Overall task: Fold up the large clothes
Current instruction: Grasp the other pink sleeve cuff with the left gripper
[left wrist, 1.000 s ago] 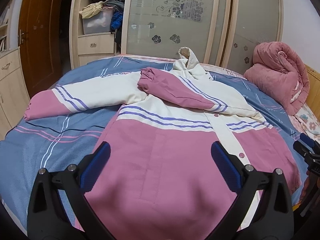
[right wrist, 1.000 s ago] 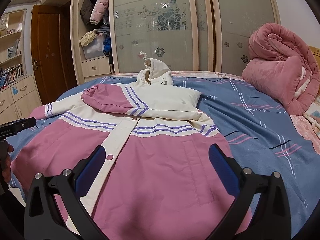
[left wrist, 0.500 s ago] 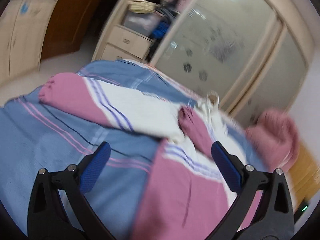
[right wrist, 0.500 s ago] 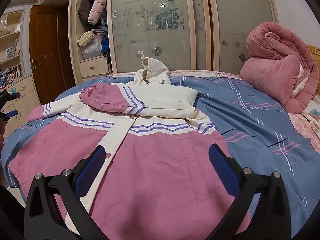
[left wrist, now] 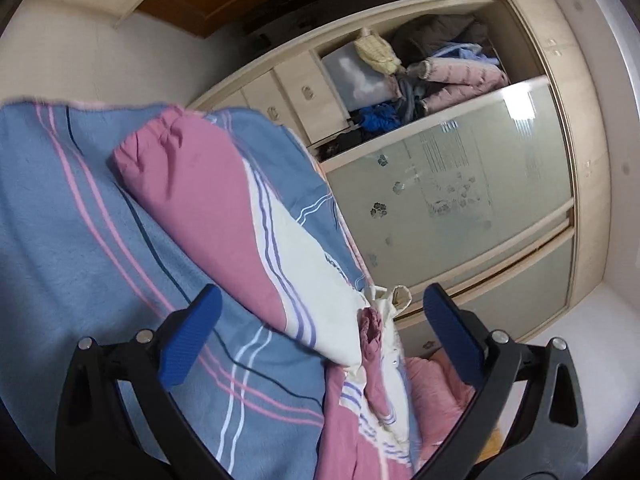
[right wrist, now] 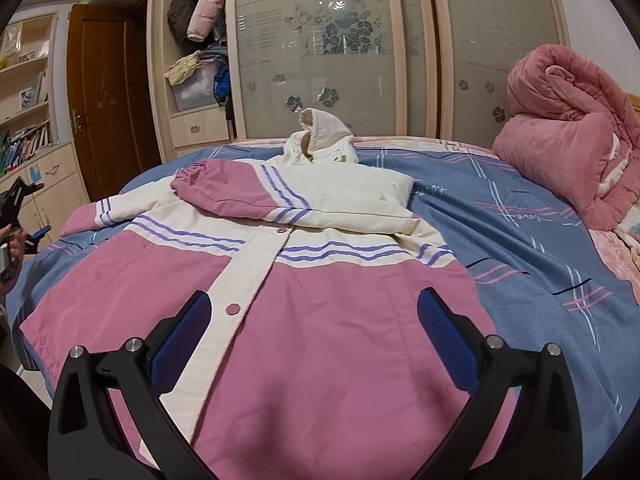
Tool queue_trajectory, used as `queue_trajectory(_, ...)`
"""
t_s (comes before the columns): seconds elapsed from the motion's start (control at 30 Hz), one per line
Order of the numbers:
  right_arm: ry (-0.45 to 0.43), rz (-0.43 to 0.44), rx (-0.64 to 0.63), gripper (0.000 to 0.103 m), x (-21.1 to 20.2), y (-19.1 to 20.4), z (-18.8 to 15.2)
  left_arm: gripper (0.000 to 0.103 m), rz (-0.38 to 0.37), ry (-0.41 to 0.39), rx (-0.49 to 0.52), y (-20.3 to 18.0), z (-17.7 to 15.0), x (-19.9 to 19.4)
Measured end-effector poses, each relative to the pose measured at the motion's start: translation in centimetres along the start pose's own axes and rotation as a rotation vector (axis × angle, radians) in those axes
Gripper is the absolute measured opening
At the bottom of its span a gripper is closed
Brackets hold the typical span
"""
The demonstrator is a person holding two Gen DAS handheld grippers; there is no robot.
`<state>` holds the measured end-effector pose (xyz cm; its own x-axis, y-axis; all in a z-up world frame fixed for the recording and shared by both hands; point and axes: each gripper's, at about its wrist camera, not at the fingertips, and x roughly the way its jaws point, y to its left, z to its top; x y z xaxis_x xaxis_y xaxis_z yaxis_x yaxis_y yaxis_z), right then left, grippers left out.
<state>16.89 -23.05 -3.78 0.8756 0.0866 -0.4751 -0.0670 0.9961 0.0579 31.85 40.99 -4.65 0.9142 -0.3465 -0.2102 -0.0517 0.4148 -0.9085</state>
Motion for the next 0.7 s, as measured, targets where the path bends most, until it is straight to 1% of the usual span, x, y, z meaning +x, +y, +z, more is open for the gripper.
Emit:
queue_trajectory(0.1, 0.004, 0.004, -0.009, 0.102, 0.2, 0.5, -0.1, 0.101, -0.028, 0.019, -0.082, 2.1, 0.9, 1.9)
queue_trajectory(0.17, 0.008, 0.001, -0.017, 0.102, 0.4, 0.6, -0.2, 0.101, -0.025, 0.036, -0.132, 3.5, 1.3, 3.0)
queue_trajectory(0.2, 0.011, -0.003, -0.02, 0.102, 0.5, 0.6, -0.3, 0.101, -0.011, 0.035, -0.171, 4.4, 1.5, 3.5)
queue_trajectory(0.27, 0.017, -0.007, -0.02, 0.102, 0.6, 0.6, -0.4, 0.101, -0.002, 0.031, -0.2, 5.1, 1.5, 4.0)
queue_trajectory(0.4, 0.021, -0.01, -0.011, 0.102, 0.7, 0.3, -0.4, 0.101, 0.014, 0.03, -0.176, 4.7, 1.7, 4.6)
queue_trajectory(0.5, 0.023, -0.006, -0.012, 0.102, 0.8, 0.4, -0.5, 0.101, 0.021, 0.031, -0.178, 4.7, 2.0, 5.1)
queue_trajectory(0.57, 0.026, -0.002, -0.02, 0.102, 0.9, 0.7, -0.5, 0.101, 0.049, 0.035, -0.166, 4.8, 2.1, 5.4)
queue_trajectory(0.7, 0.03, 0.003, -0.028, 0.102, 1.1, 1.0, -0.5, 0.101, 0.13, 0.046, -0.119, 4.8, 2.1, 6.6)
